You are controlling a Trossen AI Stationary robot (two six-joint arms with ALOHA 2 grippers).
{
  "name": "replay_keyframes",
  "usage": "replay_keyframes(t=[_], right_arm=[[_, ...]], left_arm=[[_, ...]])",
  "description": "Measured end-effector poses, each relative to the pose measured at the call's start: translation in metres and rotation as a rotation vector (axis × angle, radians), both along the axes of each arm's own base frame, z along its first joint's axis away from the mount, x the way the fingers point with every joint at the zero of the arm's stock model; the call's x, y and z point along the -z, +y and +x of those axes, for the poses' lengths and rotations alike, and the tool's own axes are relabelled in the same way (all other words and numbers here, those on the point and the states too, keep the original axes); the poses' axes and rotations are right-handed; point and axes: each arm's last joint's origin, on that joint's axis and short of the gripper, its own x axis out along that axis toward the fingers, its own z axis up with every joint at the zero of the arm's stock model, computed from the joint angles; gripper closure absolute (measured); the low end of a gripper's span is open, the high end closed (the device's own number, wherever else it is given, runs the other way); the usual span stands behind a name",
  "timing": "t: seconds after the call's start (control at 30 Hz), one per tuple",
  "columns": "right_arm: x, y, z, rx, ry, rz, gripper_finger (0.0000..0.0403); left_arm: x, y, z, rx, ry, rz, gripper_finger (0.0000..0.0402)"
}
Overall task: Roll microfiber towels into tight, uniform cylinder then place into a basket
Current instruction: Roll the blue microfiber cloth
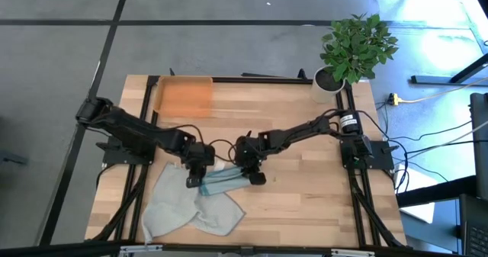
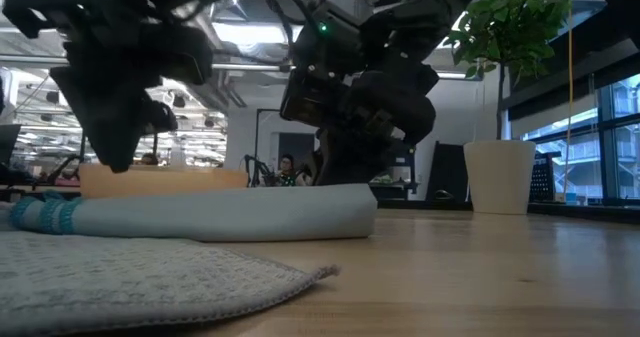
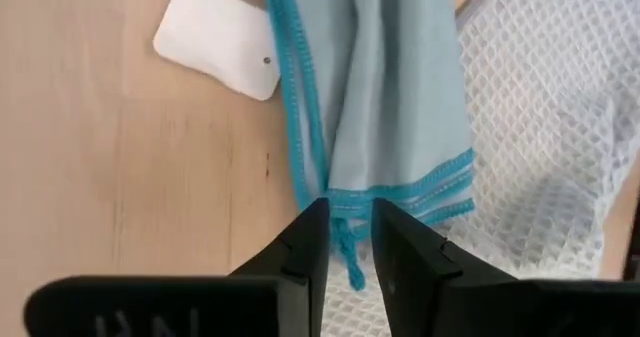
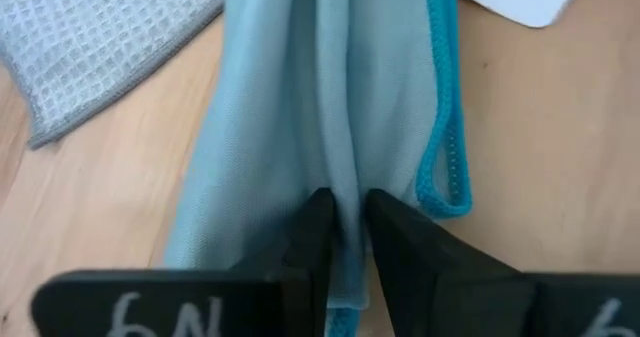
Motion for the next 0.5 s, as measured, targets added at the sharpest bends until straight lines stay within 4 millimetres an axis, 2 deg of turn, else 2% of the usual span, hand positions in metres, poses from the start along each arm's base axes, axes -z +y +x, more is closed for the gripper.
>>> replay_keyframes(t=[0.27,0.5], right_arm=[[-0.017,-0.007,-0.004,0.018,-0.023,-0.041,0.0328],[-0.036,-0.009,-0.007,0.041,-0.060,-0.088,0.0328]], left_arm=[[-0.001,-0.023,-0.006,0.019,-0.010,0.039,0.0333],[-0.001,-0.030,-0.008,0.018,-0.022,0.077,0.0333]])
